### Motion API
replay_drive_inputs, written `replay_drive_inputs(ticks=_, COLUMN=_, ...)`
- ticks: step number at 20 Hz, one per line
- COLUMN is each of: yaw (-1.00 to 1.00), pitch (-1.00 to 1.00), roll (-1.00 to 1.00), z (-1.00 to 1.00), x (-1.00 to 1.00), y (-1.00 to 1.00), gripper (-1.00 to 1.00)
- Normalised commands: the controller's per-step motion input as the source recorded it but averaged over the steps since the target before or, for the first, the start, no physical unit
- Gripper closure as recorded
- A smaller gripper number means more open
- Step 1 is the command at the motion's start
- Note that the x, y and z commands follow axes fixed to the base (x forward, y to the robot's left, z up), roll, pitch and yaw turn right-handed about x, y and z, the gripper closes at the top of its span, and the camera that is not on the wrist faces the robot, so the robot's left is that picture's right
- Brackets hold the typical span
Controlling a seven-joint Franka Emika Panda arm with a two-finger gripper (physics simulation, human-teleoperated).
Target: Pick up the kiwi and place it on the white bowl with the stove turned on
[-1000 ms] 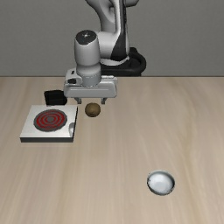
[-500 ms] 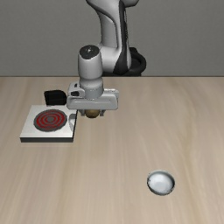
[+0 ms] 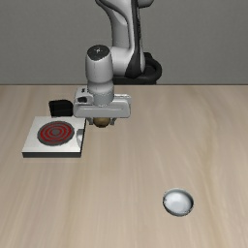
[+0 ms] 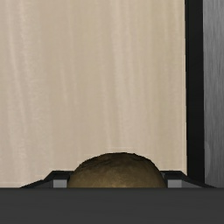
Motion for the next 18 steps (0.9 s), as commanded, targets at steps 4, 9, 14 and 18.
replay_drive_inputs(ticks=4, yaw=0.00, pitch=0.00, roll=0.00, z=1.00, x=0.00, y=0.00, gripper=1.00)
replay_drive_inputs(ticks=9, yaw=0.00, pitch=0.00, roll=0.00, z=0.40, x=0.00, y=0.60, gripper=1.00)
replay_drive_inputs(ticks=14, yaw=0.00, pitch=0.00, roll=0.00, z=0.00, x=0.00, y=1.00, gripper=1.00)
replay_drive_inputs(ticks=18, yaw=0.00, pitch=0.00, roll=0.00, z=0.00, x=0.00, y=1.00, gripper=1.00)
